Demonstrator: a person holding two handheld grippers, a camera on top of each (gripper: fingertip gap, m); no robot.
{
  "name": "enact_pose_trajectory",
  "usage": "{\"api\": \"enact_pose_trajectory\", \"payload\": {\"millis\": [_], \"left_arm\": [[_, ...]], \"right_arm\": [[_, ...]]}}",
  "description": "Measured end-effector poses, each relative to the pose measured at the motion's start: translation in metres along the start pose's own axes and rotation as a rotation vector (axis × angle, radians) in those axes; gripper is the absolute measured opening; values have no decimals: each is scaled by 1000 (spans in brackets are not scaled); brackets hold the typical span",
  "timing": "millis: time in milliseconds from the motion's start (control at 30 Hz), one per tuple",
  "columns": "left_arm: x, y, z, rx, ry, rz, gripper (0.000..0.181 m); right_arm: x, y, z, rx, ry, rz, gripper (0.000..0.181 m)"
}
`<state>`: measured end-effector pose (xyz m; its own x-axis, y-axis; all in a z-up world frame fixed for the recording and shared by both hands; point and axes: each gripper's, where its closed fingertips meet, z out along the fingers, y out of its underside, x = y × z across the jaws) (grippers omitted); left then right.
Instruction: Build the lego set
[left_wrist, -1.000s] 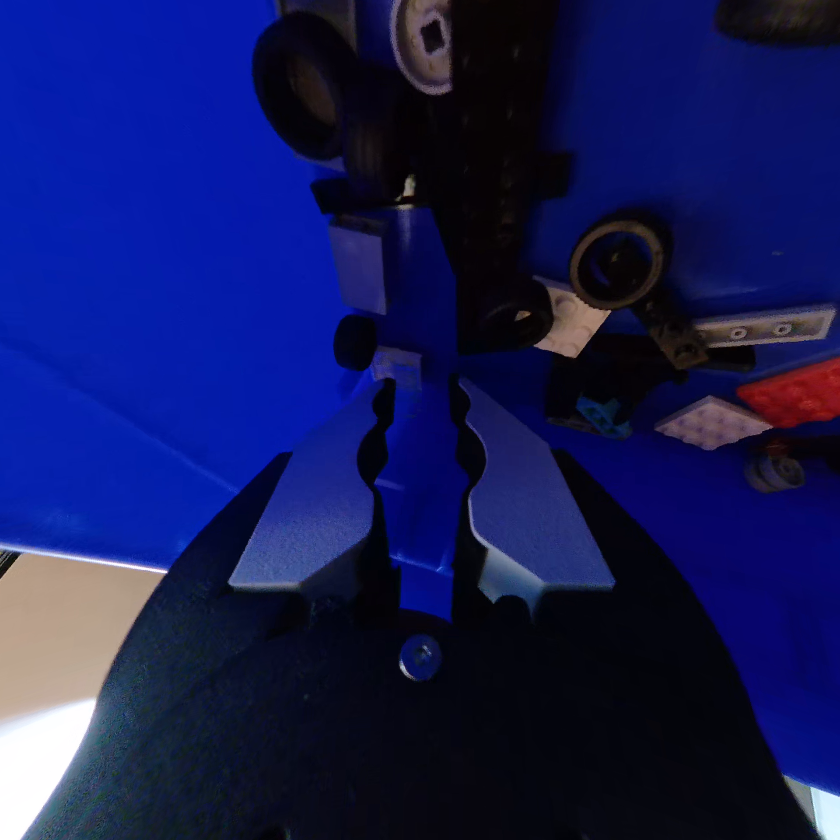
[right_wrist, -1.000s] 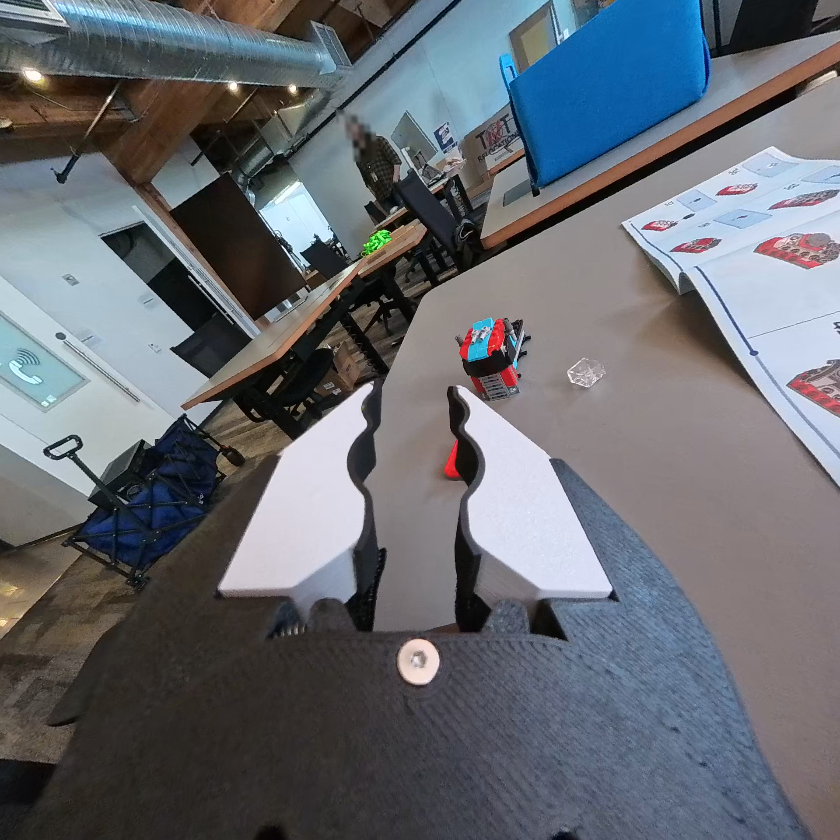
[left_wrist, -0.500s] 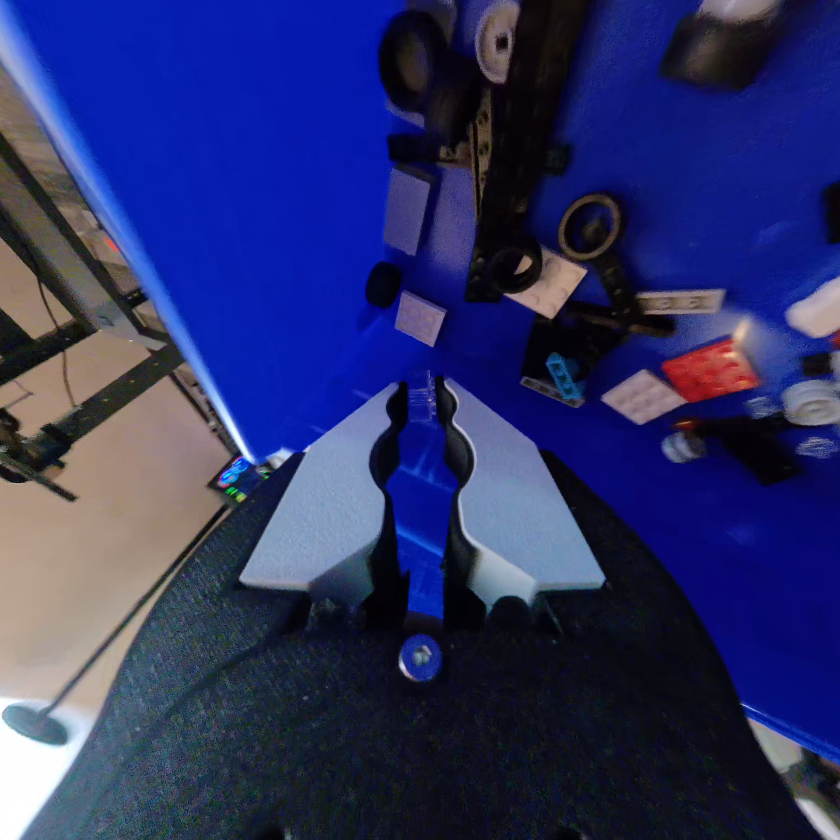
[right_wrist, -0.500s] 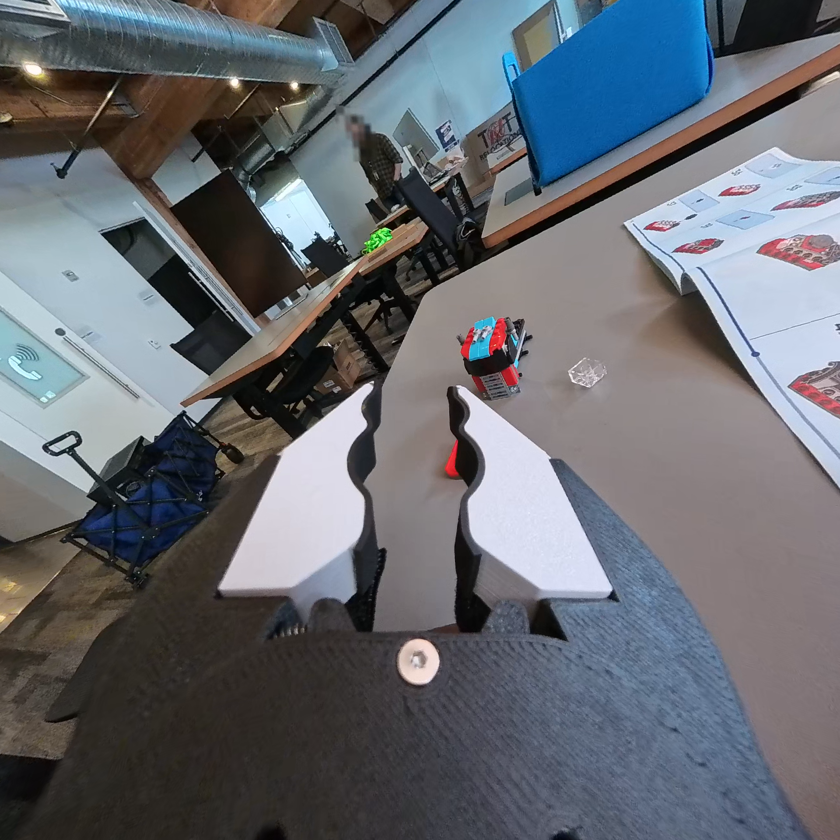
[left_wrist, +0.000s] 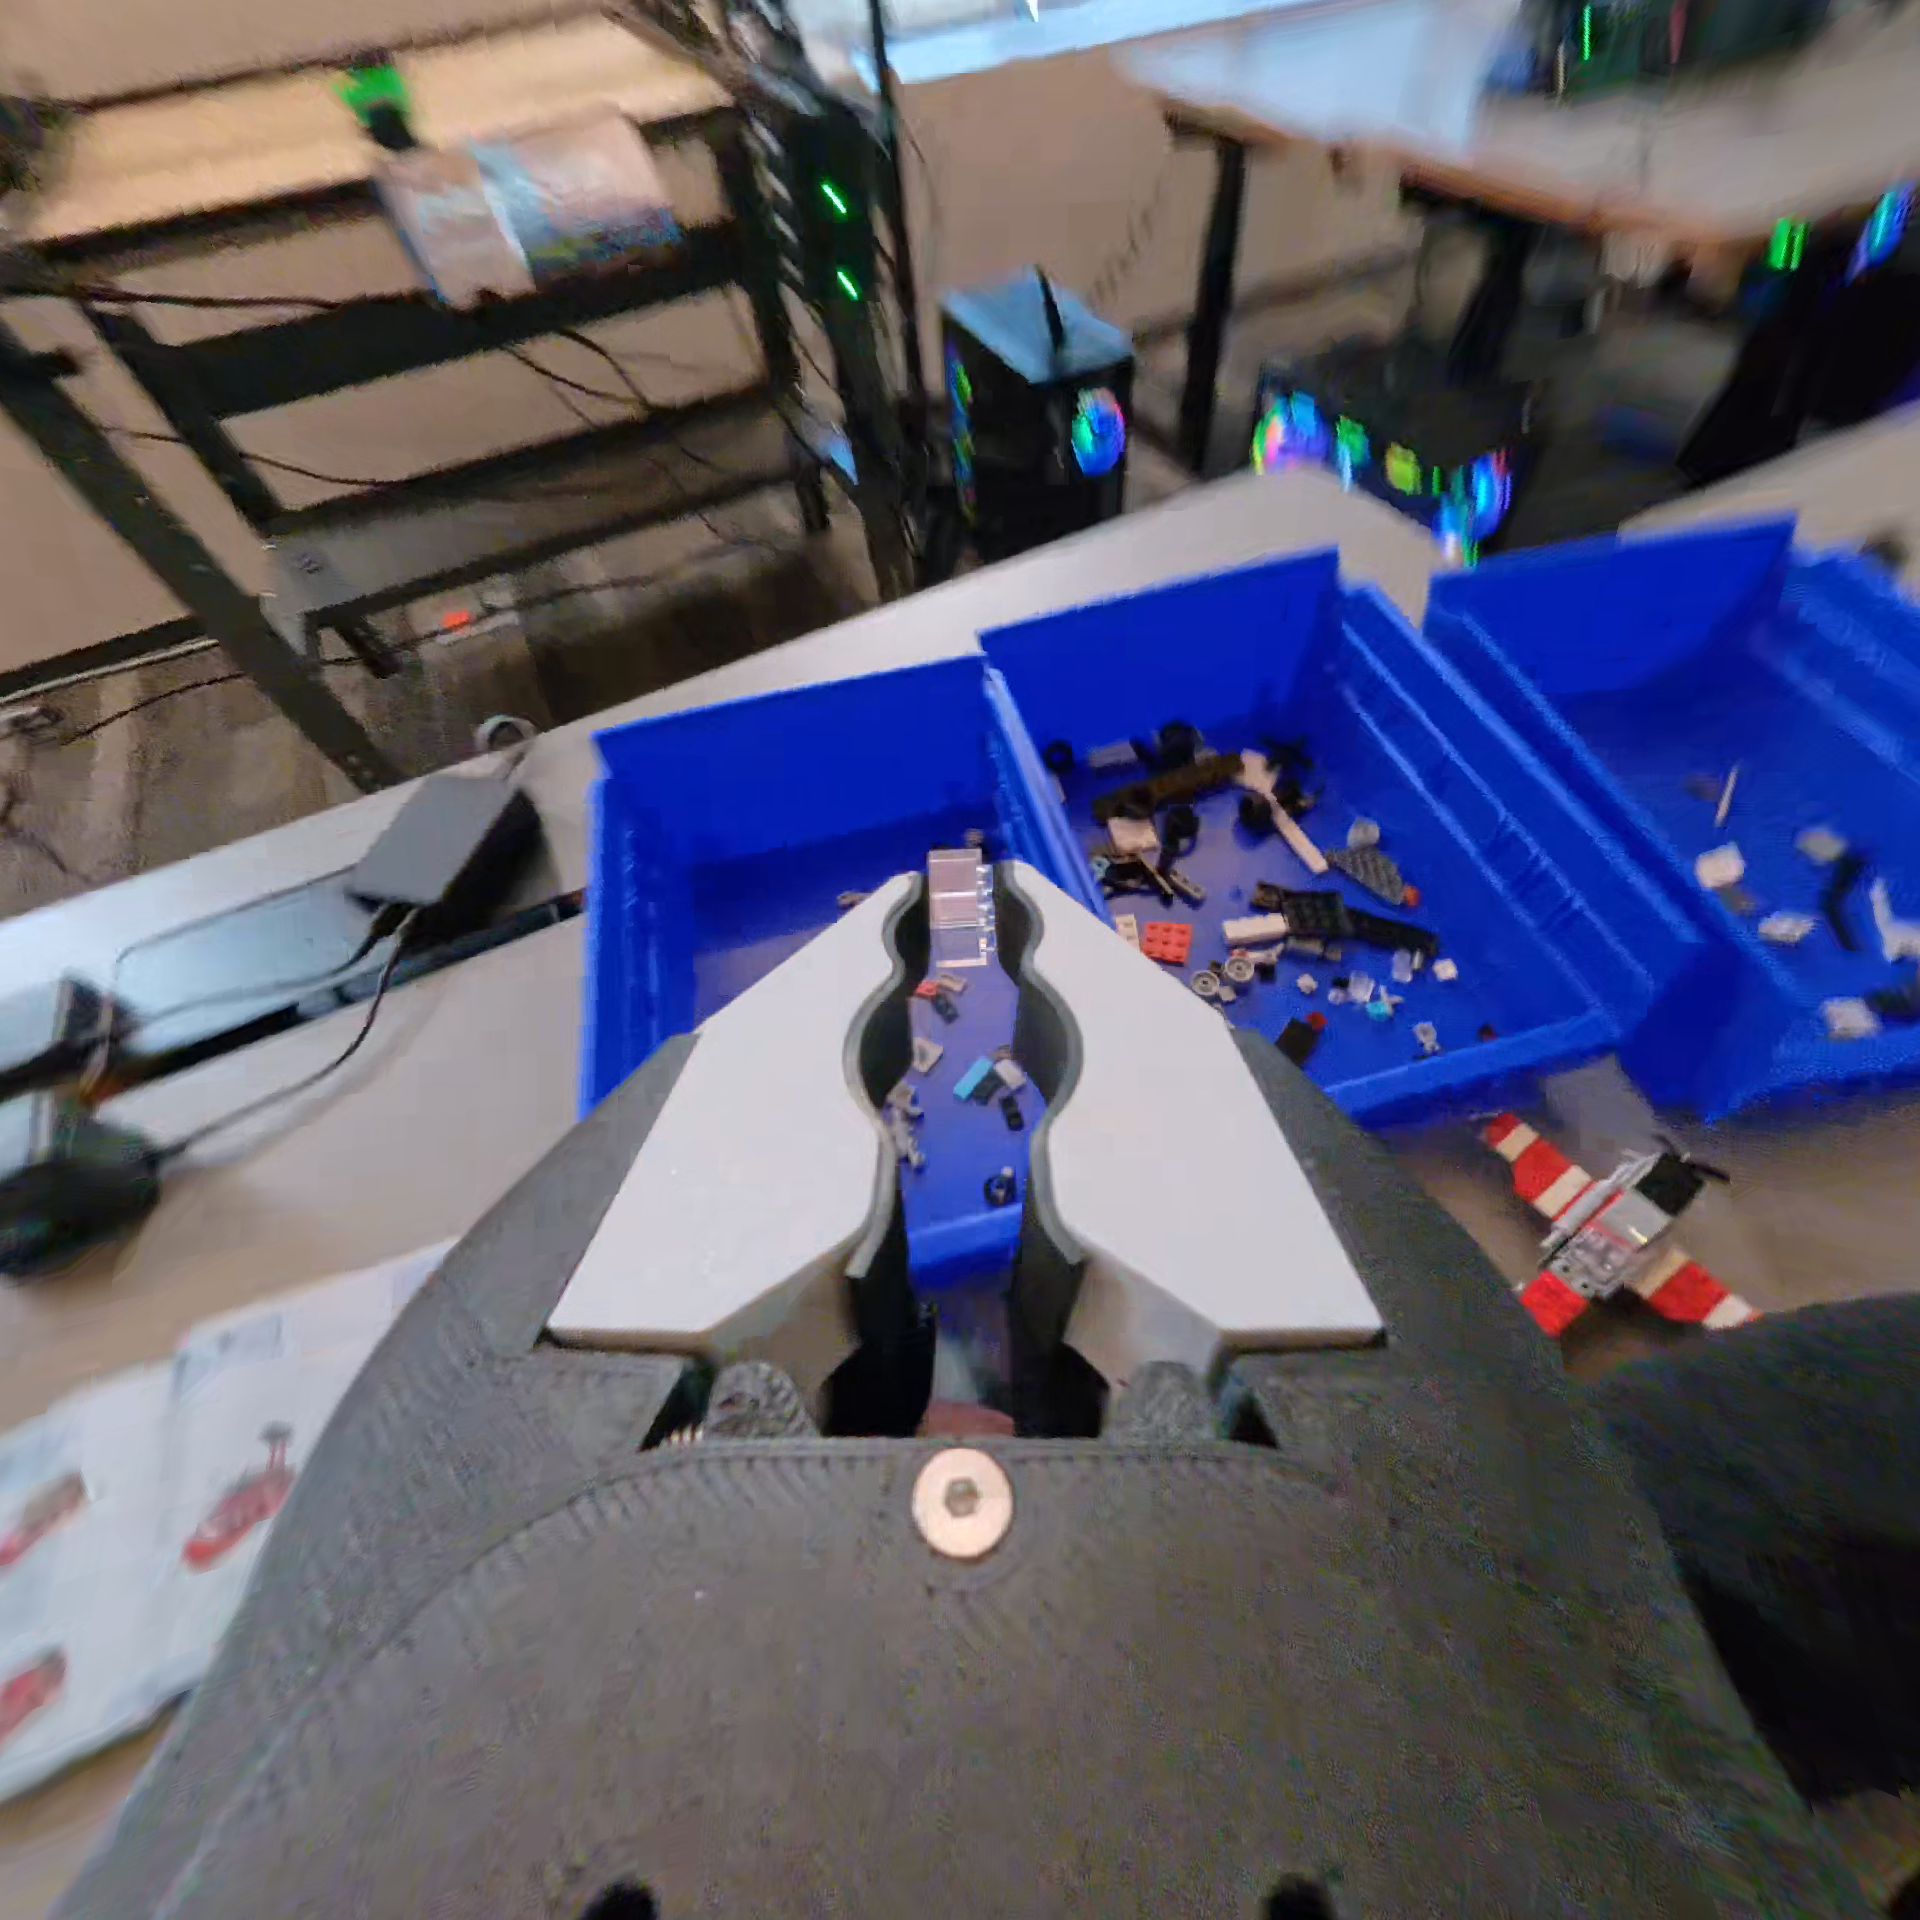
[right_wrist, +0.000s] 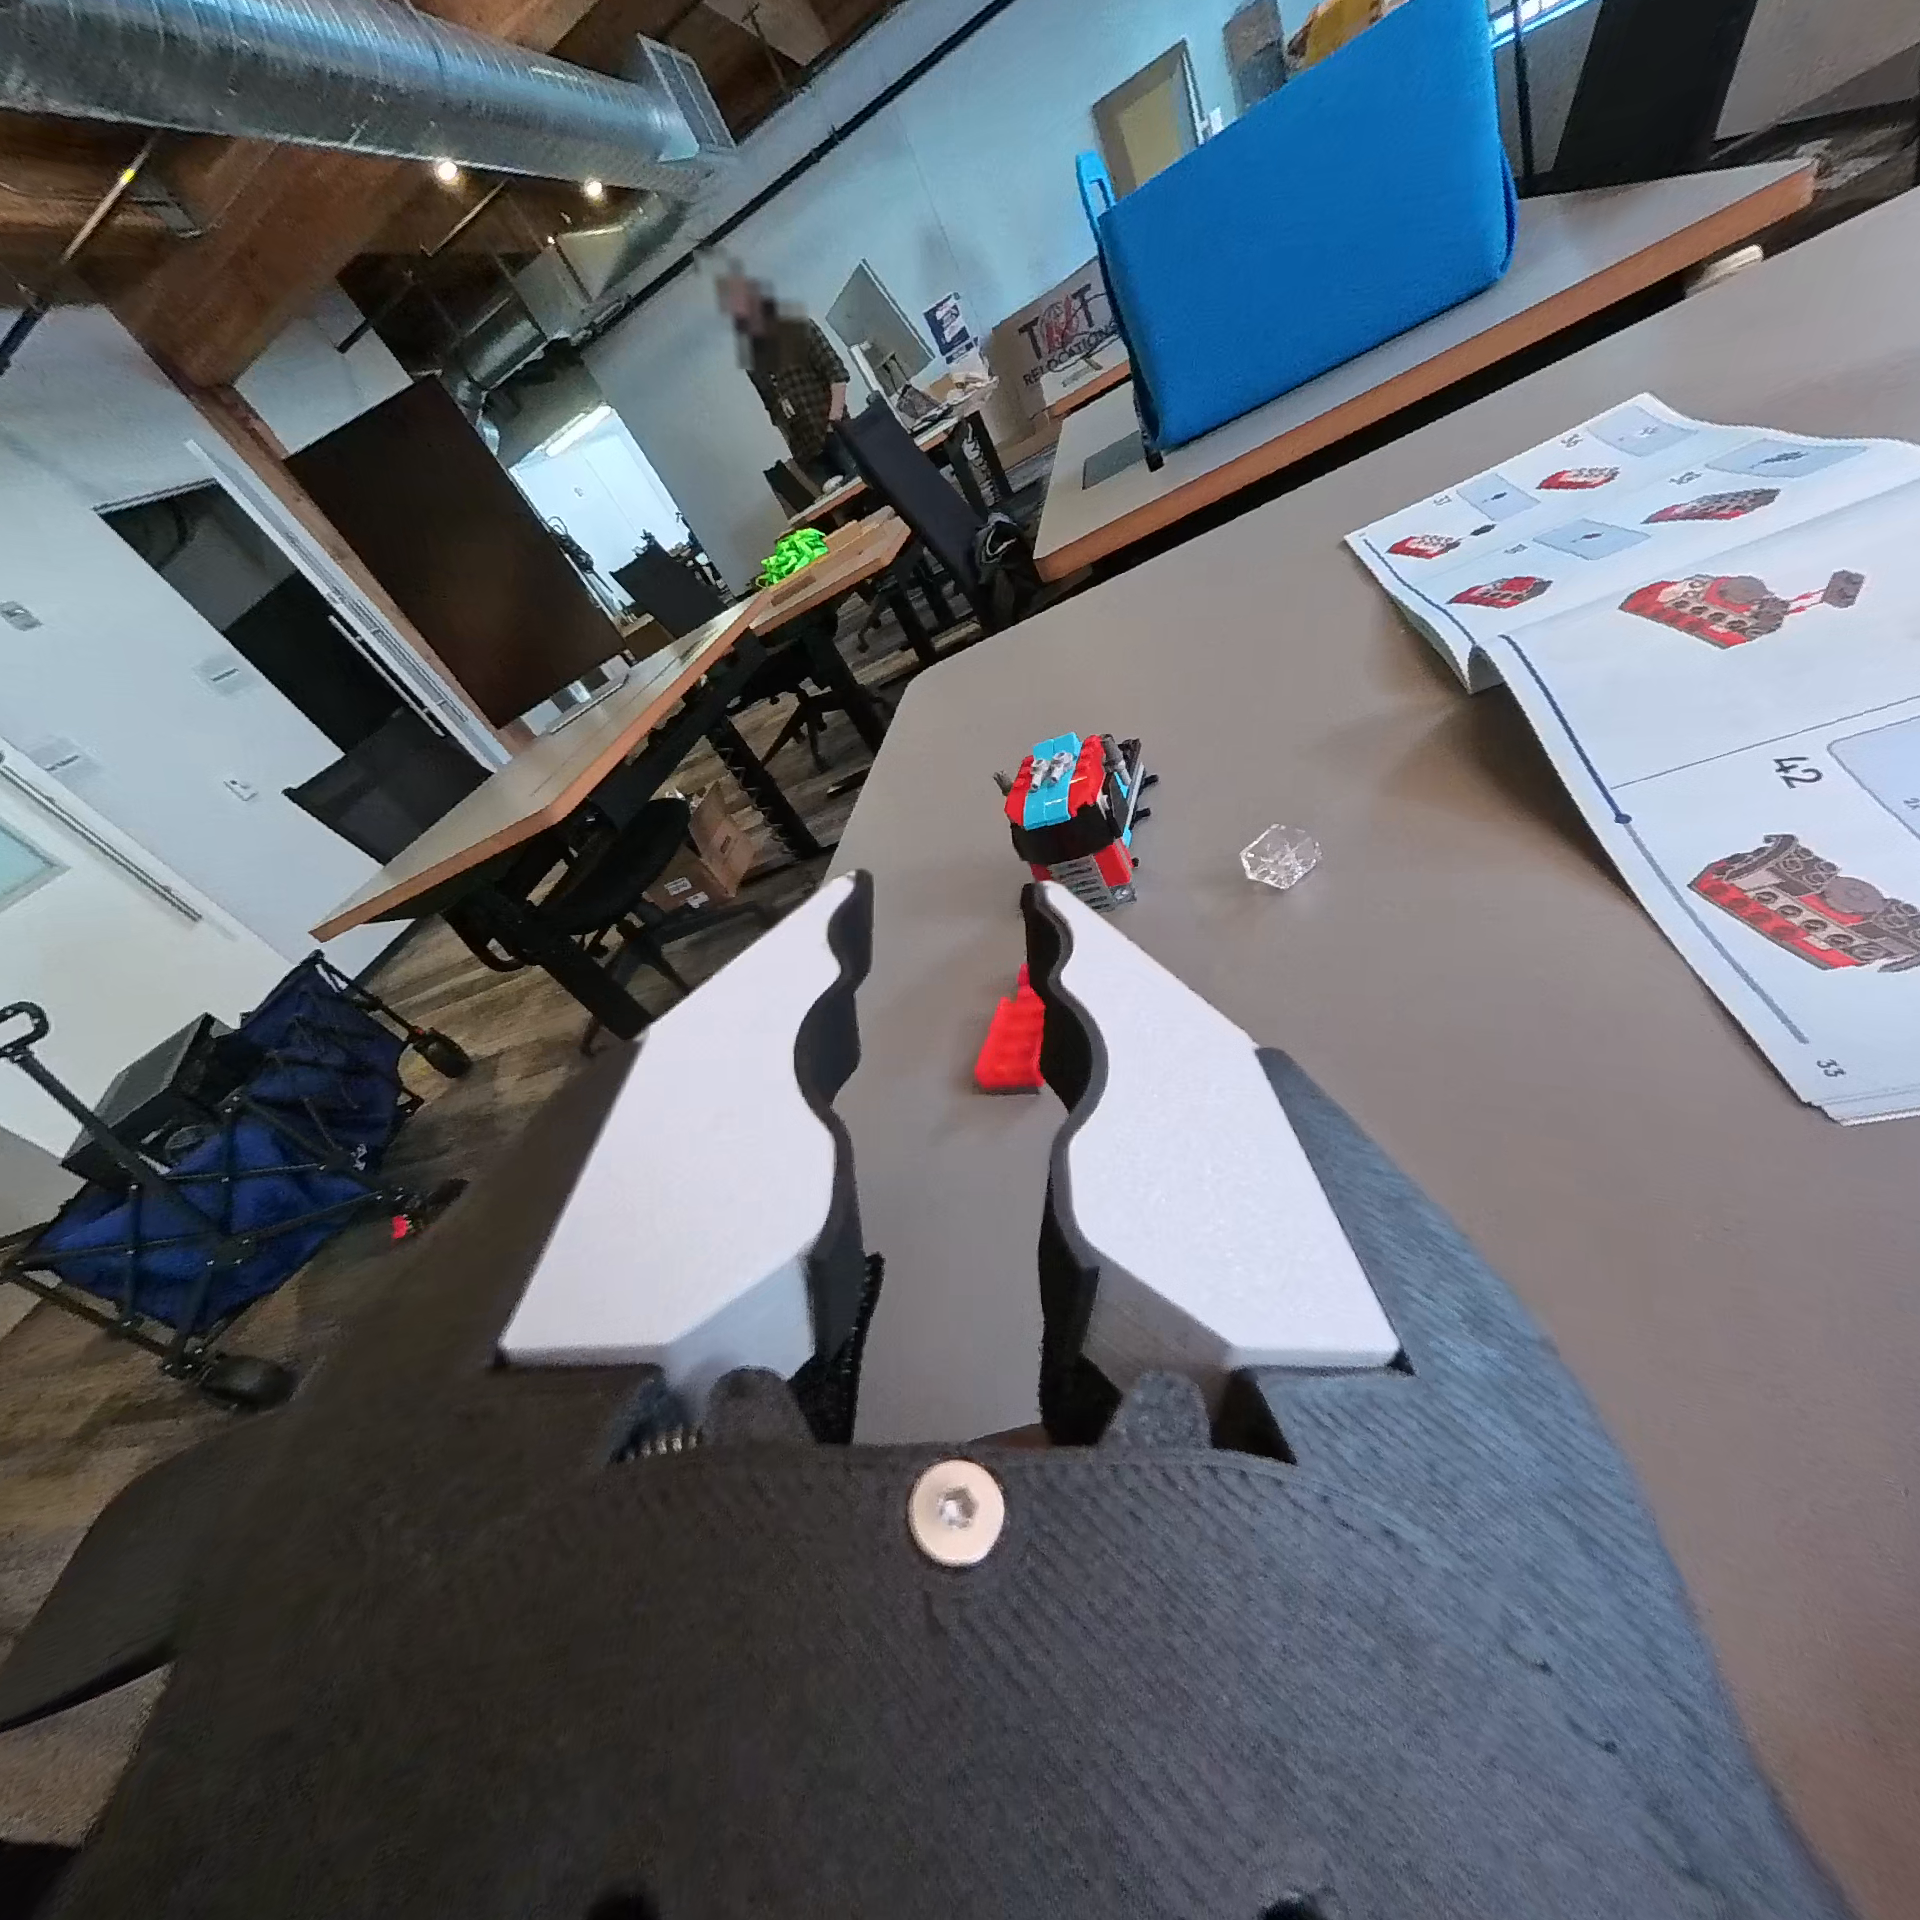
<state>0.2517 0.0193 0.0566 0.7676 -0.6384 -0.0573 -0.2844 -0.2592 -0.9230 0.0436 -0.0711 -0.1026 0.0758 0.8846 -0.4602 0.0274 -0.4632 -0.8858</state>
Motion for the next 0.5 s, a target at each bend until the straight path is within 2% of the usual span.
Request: {"api": "enact_pose_trajectory", "payload": {"millis": [100, 233, 367, 500], "left_arm": [[-45, 34, -66, 117, -72, -151, 11], [-107, 105, -128, 170, -157, -290, 12], [-160, 173, -168, 199, -192, -415, 12], [-208, 236, -186, 175, -196, -494, 12]], "right_arm": [[2, -2, 0, 15, 34, -23, 28], [1, -2, 1, 16, 57, -56, 28], [5, -4, 0, 30, 55, -13, 28], [10, -3, 1, 19, 58, 27, 28]]}}
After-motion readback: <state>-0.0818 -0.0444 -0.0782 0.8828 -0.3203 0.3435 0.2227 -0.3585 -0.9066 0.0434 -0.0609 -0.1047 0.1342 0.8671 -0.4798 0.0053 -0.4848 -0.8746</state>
